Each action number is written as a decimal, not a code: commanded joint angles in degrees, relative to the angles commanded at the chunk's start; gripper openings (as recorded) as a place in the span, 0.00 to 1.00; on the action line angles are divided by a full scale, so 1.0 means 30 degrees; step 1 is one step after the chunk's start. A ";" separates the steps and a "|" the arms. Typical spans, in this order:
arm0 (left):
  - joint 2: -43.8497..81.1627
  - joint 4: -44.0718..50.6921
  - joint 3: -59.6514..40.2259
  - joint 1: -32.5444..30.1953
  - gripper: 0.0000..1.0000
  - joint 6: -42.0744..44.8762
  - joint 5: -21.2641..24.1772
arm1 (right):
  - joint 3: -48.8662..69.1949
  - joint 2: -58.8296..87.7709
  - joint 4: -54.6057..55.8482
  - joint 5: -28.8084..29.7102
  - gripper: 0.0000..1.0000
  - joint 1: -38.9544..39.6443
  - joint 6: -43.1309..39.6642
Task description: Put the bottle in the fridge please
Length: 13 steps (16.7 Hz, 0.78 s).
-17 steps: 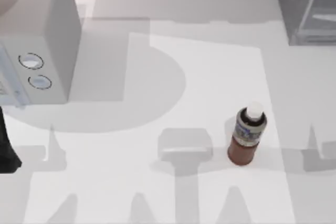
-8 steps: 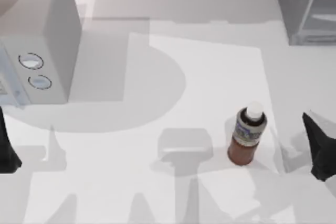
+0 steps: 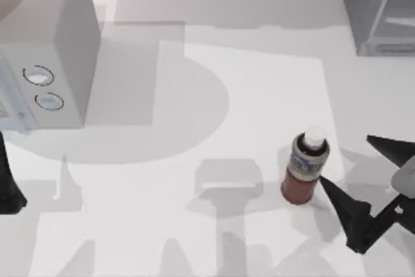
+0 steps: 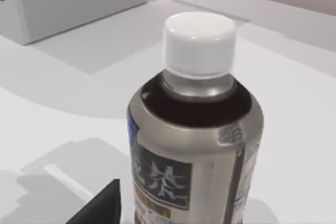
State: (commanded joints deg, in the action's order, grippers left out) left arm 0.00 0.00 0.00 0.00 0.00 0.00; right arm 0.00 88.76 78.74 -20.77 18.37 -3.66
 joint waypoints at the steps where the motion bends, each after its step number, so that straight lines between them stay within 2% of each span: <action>1: 0.0000 0.0000 0.0000 0.0000 1.00 0.0000 0.0000 | -0.0017 0.0978 0.0802 -0.0212 1.00 0.0188 -0.0033; 5: 0.0000 0.0000 0.0000 0.0000 1.00 0.0000 0.0000 | -0.0078 0.3152 0.2556 -0.0684 1.00 0.0607 -0.0095; 13: 0.0000 0.0000 0.0000 0.0000 1.00 0.0000 0.0000 | 0.0635 0.3851 0.2552 -0.0336 1.00 0.0967 -0.0014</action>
State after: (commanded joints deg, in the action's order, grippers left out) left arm 0.00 0.00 0.00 0.00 0.00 0.00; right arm 1.90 100.31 86.39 -21.77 21.27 -3.70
